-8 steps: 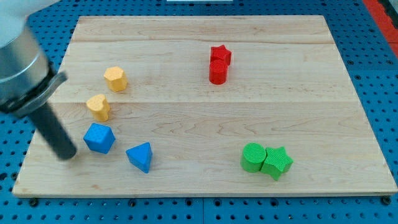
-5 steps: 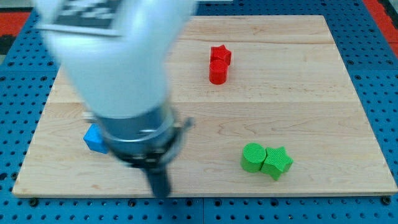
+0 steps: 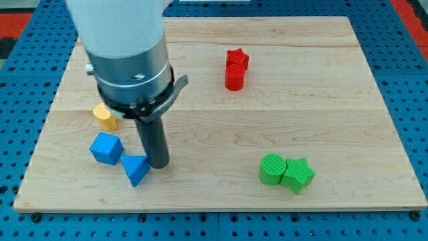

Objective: Move the blue triangle down to the blue cube

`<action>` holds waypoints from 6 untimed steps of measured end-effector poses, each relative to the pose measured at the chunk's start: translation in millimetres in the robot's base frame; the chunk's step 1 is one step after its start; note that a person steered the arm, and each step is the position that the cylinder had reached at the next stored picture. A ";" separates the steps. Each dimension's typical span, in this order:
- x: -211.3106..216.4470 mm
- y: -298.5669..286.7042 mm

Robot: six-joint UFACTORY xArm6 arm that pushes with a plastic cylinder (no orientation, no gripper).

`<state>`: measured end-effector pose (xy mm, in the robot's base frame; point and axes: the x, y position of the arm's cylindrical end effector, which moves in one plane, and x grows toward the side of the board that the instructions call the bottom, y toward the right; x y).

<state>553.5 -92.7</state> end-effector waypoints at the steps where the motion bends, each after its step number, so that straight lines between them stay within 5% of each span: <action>1: 8.8 -23.0; 2: 12.2 -45.8; 3: 3.8 -9.3; 6: -115.2 74.7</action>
<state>438.3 -18.0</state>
